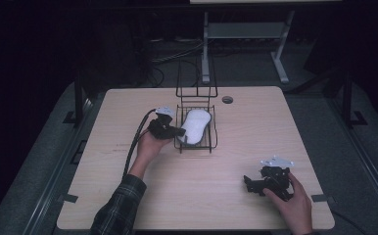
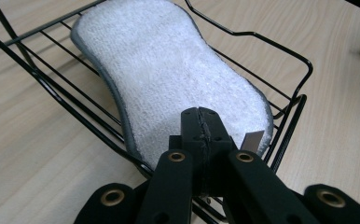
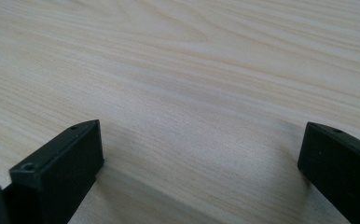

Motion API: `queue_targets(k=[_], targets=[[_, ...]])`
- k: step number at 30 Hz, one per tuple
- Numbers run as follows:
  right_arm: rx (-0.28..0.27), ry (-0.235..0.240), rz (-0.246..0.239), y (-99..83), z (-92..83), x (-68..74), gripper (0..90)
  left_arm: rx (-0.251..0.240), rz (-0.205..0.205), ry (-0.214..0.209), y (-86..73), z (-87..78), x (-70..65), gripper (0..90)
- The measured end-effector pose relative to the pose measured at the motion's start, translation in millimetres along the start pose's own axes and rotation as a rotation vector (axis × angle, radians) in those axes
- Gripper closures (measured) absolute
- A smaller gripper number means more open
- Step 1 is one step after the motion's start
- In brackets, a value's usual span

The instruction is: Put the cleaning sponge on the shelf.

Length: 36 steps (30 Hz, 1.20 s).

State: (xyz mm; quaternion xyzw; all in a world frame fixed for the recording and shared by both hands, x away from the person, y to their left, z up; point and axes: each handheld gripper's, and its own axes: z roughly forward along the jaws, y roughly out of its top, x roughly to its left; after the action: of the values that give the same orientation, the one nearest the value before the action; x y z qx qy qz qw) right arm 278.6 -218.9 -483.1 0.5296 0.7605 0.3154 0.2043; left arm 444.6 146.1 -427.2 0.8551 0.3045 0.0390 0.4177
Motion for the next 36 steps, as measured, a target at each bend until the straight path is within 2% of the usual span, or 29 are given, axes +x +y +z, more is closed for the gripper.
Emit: queue_targets(k=[15, 23, 30, 36], targets=[[0.0, 0.0, 0.0, 0.0, 0.0, 0.0, 0.0, -0.004, 0.015, -0.034, 8.8, 14.3, -11.7, 89.5], [0.0, 0.0, 0.0, 0.0, 0.0, 0.0, 0.0, -0.001, 0.023, -0.033, 11.9, 17.8, -14.6, 89.5], [0.001, 0.001, 0.001, 0.0, 0.0, 0.1, 0.0, -0.012, 0.021, -0.027, 13.2, 2.1, -12.9, 88.5], [0.0, 0.001, 0.001, 0.0, 0.0, 0.1, 0.0, -0.017, 0.021, -0.01, 9.2, -16.8, -13.4, 80.0]])
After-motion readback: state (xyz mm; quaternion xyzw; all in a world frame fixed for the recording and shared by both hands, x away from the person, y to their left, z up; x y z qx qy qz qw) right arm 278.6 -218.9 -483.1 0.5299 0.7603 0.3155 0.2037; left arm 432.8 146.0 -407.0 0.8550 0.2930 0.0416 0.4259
